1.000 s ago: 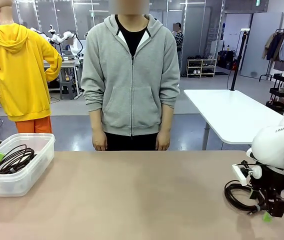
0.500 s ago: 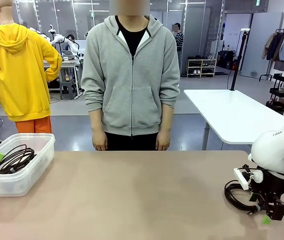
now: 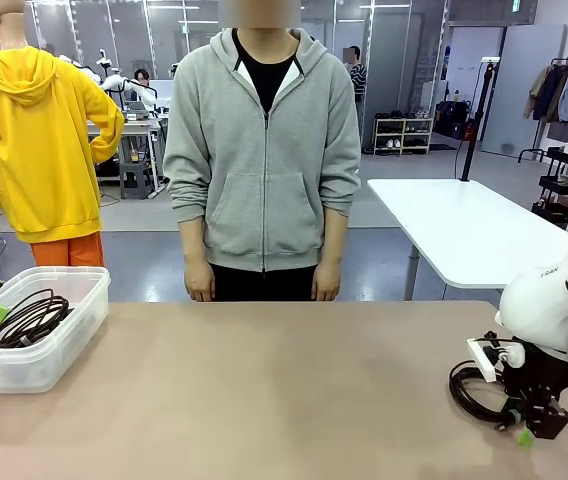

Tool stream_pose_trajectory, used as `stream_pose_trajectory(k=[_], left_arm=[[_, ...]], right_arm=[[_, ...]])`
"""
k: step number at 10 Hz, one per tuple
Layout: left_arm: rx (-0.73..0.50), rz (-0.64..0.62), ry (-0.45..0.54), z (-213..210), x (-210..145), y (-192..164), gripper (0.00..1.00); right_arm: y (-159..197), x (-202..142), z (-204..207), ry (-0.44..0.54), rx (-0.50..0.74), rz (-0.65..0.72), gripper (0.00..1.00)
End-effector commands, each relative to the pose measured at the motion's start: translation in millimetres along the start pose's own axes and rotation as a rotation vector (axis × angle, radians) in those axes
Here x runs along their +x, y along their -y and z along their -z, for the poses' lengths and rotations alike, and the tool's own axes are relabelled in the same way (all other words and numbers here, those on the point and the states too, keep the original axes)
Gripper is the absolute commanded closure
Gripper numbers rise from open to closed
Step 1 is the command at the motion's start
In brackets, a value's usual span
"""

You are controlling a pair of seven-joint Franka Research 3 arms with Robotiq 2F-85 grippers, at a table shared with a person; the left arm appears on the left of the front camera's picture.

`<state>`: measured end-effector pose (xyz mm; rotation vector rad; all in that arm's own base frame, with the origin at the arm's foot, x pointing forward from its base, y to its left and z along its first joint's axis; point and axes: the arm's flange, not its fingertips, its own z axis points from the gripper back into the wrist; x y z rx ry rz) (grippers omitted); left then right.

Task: Organize and store the cables.
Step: Place the USB Extension Cable into the Organizing box.

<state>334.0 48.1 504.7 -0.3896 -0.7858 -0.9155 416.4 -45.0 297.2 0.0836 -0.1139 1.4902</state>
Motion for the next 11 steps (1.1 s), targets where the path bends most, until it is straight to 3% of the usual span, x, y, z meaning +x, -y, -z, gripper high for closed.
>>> stream_pose_trajectory(k=[1,3,6,8,9,11], left_arm=[[0.014,-0.005,-0.019,-1,4,-2,0.0],[0.014,-0.005,-0.019,-1,4,-2,0.0],[0.014,-0.005,-0.019,-1,4,-2,0.0],[0.014,-0.005,-0.019,-1,4,-2,0.0],[0.014,-0.005,-0.019,-1,4,-2,0.0],[0.014,-0.005,-0.019,-1,4,-2,0.0]], right_arm=[[-7,-2,9,-0.02,-0.002,-0.029,1.0],[-5,0,0,-0.038,-0.015,-0.032,0.96],[-3,8,-27,-0.068,-0.049,-0.047,1.0],[1,31,-76,-0.092,-0.089,0.045,1.0],[4,46,-98,-0.087,-0.107,0.036,0.94],[10,70,-125,-0.11,-0.127,0.041,0.94]])
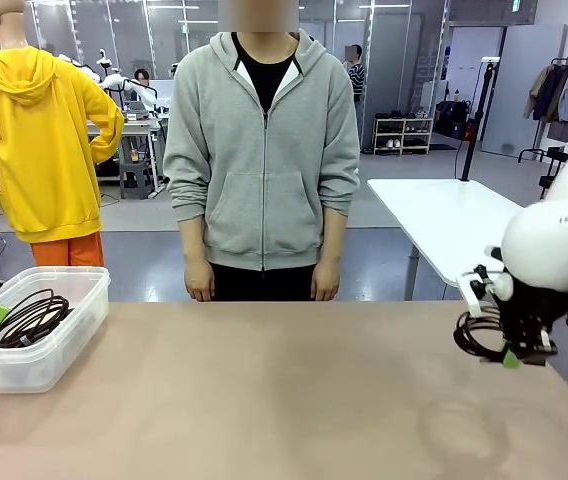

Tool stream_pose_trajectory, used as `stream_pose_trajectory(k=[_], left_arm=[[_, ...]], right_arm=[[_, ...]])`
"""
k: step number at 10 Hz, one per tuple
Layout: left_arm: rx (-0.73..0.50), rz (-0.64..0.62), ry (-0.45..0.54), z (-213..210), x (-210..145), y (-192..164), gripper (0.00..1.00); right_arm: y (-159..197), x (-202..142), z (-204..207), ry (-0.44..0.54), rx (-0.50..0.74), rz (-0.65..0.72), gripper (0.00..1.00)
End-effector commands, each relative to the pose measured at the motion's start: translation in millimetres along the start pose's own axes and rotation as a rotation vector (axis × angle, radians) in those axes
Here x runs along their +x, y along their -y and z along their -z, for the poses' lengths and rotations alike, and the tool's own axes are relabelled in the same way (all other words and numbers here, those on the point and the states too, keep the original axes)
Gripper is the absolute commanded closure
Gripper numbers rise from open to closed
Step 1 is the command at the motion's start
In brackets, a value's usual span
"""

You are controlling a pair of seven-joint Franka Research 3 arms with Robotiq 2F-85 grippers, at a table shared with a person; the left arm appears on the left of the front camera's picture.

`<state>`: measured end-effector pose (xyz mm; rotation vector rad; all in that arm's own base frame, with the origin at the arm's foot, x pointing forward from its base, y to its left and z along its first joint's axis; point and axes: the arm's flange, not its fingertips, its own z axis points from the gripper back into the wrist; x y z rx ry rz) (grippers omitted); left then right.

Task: Organize and store the cables.
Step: Place the USB Extension Cable into the Organizing box.

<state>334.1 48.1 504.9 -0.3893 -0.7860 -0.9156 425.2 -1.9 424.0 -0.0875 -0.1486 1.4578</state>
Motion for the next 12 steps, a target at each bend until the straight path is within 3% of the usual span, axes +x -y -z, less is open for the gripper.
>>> stream_pose_trajectory(k=[1,4,8,10,12], left_arm=[[0.013,-0.006,-0.019,-1,4,-2,0.0],[0.013,-0.006,-0.019,-1,4,-2,0.0],[0.013,-0.006,-0.019,-1,4,-2,0.0],[0.013,-0.006,-0.019,-1,4,-2,0.0],[0.013,-0.006,-0.019,-1,4,-2,0.0]], right_arm=[[8,18,-13,0.016,0.017,0.026,0.94],[19,85,-19,0.07,0.016,0.027,0.94],[28,268,13,0.084,-0.022,-0.018,0.94],[16,331,32,0.065,-0.03,-0.024,0.94],[6,364,53,0.061,-0.048,-0.044,0.94]])
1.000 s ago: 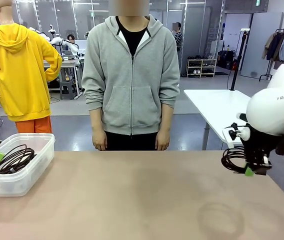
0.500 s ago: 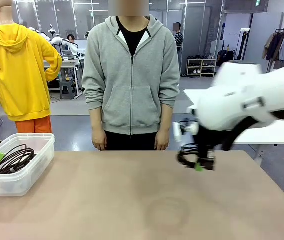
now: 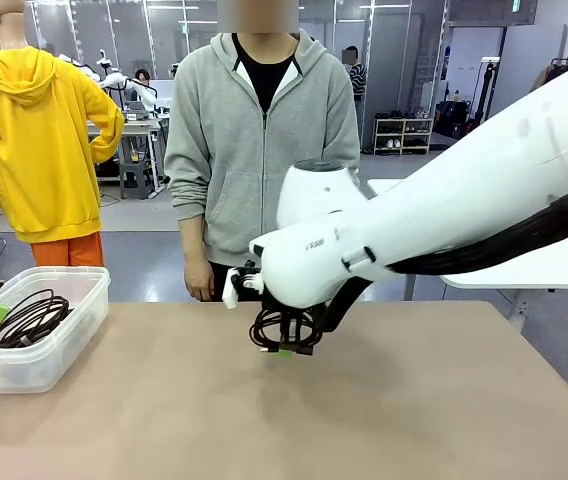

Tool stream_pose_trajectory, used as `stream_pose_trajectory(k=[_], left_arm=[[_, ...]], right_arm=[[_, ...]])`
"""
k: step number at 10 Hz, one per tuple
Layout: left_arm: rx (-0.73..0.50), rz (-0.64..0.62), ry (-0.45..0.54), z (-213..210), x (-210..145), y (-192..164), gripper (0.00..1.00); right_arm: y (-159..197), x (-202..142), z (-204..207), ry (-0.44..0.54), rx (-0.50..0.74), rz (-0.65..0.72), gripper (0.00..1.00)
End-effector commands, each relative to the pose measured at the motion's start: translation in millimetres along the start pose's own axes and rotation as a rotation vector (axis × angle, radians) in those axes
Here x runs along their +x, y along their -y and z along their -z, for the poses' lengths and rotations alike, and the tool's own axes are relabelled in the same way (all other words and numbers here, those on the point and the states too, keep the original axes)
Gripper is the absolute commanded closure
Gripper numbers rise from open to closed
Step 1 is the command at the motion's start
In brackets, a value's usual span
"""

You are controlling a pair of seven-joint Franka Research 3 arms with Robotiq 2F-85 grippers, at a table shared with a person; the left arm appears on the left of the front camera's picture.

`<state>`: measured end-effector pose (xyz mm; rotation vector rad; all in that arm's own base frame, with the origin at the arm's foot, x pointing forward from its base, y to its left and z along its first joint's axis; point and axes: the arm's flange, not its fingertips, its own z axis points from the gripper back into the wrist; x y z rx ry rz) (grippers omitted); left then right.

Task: Organize and store the cables.
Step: Place the USB Extension Cable into the Organizing box.

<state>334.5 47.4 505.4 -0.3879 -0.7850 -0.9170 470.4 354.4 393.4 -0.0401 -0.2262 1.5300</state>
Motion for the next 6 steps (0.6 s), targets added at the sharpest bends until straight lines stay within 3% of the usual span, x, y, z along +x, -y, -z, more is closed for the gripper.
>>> stream_pose_trajectory(k=[1,6], left_arm=[[0.013,-0.007,-0.017,-1,3,-2,0.0],[0.013,-0.007,-0.017,-1,3,-2,0.0]], right_arm=[[3,10,12,-0.001,-0.007,0.015,0.94],[-18,10,49,0.002,0.079,-0.033,0.94]])
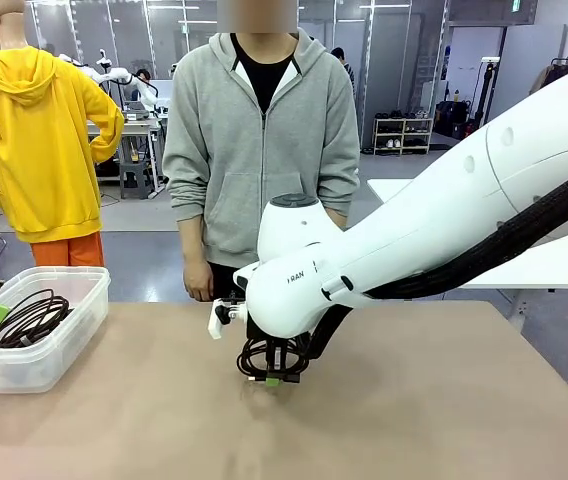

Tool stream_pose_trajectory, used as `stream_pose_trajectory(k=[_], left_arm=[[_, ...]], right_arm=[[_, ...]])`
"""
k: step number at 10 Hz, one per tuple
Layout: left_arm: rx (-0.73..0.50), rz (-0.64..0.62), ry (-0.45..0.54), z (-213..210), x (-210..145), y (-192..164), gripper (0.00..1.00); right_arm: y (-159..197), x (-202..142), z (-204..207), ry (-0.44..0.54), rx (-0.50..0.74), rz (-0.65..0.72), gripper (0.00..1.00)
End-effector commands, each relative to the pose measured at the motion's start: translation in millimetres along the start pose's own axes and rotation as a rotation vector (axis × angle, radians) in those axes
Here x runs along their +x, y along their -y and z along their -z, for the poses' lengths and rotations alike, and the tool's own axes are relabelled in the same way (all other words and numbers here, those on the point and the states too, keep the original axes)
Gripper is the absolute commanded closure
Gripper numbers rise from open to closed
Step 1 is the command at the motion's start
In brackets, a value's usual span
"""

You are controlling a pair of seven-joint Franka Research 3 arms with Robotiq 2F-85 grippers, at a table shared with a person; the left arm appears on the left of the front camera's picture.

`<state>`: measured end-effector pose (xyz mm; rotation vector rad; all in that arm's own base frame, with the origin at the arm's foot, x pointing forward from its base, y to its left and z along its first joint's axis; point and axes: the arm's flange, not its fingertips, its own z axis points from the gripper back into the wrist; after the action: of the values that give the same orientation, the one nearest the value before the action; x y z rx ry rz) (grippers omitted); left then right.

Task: Organize and store the cables.
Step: Place the USB Extension Cable into the Organizing box.

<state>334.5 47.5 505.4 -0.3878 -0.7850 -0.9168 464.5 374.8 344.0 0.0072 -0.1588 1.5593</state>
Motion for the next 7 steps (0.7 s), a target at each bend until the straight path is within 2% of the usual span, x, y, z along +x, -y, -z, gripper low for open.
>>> stream_pose_trajectory(k=[1,5,6,7], left_arm=[[0.013,-0.007,-0.017,-1,3,-2,0.0],[0.013,-0.007,-0.017,-1,3,-2,0.0],[0.013,-0.007,-0.017,-1,3,-2,0.0],[0.013,-0.007,-0.017,-1,3,-2,0.0]], right_arm=[[-5,-5,3,0.001,0.003,-0.005,0.94],[-6,-6,14,0.007,0.038,0.0,0.94],[-7,-5,10,0.009,0.025,0.001,0.64],[-7,-6,8,0.017,0.019,0.004,0.47]])
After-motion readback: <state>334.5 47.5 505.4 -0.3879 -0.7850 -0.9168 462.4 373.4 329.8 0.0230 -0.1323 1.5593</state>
